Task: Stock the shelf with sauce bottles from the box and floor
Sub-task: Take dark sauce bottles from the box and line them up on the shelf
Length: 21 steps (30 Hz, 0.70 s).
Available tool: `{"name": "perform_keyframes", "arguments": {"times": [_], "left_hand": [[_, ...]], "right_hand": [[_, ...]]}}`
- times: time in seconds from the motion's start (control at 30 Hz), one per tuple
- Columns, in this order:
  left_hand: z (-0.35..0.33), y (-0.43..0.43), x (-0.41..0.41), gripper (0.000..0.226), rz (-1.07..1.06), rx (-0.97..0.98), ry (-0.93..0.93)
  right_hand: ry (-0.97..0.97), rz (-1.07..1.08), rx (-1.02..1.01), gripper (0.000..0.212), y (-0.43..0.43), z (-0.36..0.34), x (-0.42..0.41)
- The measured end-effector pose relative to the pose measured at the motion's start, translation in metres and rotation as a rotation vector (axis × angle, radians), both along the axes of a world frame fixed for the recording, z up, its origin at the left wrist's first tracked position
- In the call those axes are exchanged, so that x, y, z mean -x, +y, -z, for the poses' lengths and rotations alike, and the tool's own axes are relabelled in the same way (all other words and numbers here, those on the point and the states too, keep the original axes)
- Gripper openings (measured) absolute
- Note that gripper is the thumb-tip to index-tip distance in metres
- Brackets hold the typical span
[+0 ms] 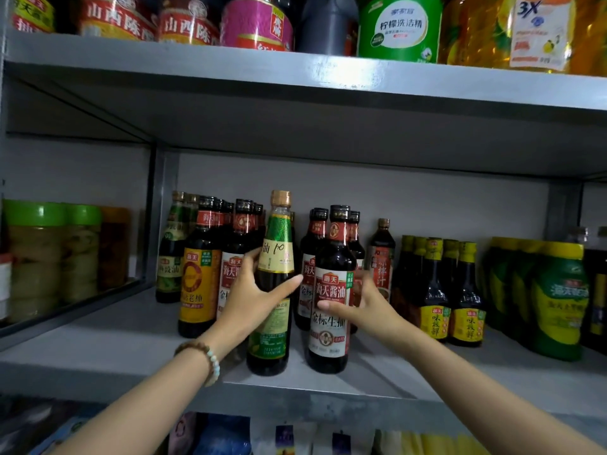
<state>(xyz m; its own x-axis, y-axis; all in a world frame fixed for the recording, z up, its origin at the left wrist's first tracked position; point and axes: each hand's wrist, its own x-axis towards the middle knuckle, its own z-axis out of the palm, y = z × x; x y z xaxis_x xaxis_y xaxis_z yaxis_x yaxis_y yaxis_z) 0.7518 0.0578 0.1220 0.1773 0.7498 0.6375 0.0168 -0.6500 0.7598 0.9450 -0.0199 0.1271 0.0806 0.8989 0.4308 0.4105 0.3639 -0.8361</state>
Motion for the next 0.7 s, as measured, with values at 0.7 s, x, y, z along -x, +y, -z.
{"name": "perform_keyframes", "arguments": {"times": [0.7], "left_hand": [[0.039,-0.004,0.010,0.069,0.110,0.168,0.160]], "right_hand": [[0.021,0.239,-0.065,0.065,0.062,0.037,0.008]]}}
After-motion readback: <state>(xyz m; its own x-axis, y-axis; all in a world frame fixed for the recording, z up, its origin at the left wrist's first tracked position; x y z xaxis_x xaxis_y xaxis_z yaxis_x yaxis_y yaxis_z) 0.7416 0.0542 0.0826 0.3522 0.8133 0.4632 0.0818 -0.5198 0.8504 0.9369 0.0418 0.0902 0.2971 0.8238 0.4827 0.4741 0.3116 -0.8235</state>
